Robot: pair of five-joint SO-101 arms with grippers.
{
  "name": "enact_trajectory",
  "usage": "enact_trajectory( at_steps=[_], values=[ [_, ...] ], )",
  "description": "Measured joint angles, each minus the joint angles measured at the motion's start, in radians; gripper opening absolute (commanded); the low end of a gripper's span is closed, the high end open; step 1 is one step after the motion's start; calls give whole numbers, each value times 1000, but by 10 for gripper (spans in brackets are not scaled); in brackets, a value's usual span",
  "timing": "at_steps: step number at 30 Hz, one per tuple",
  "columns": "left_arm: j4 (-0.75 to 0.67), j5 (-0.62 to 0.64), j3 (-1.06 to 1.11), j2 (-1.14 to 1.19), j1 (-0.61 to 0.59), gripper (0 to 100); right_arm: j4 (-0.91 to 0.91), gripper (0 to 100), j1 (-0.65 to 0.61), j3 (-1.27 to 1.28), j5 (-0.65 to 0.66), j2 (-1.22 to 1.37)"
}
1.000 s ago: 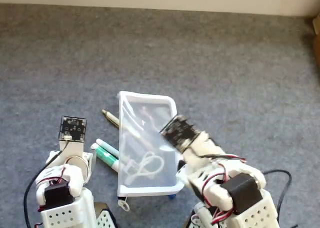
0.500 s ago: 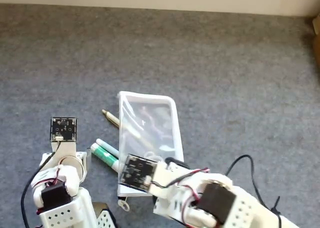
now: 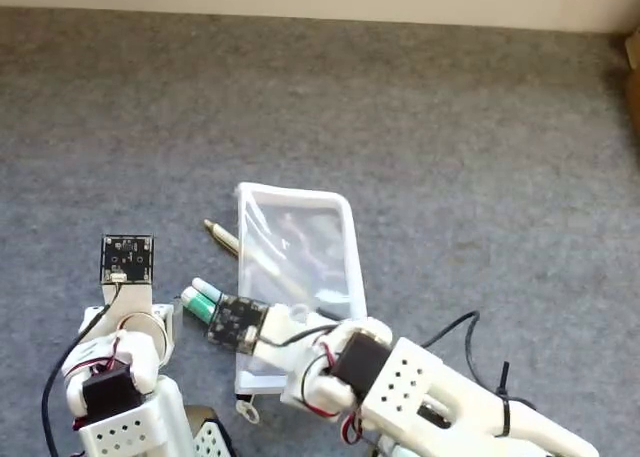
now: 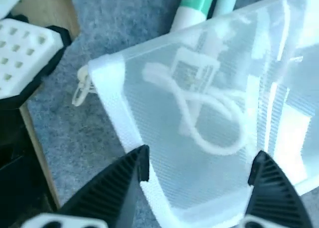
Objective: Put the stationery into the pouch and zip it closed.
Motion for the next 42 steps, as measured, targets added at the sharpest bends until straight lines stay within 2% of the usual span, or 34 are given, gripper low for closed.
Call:
enact_trajectory(
  at_steps=[5, 9, 15, 26, 31, 34, 39, 42],
  values=[
    [0, 0, 0, 0, 0, 251, -75, 307, 68, 74, 54, 0],
    [0, 0, 0, 0, 0, 251, -9, 307, 63, 77, 54, 0],
    [0, 0, 0, 0, 0, 251, 86, 307, 5, 25, 55, 0],
    [0, 0, 0, 0, 0, 251, 117, 307, -201, 20, -37, 0],
    [0, 0, 0, 0, 0, 251, 86, 307, -224, 21, -38, 0],
    [0, 0, 0, 0, 0, 251, 23, 307, -181, 54, -38, 0],
    [0, 0, 0, 0, 0, 251, -137, 307, 0, 112, -37, 0],
    [0, 0, 0, 0, 0, 251, -222, 307, 109, 118, 15, 0]
  ],
)
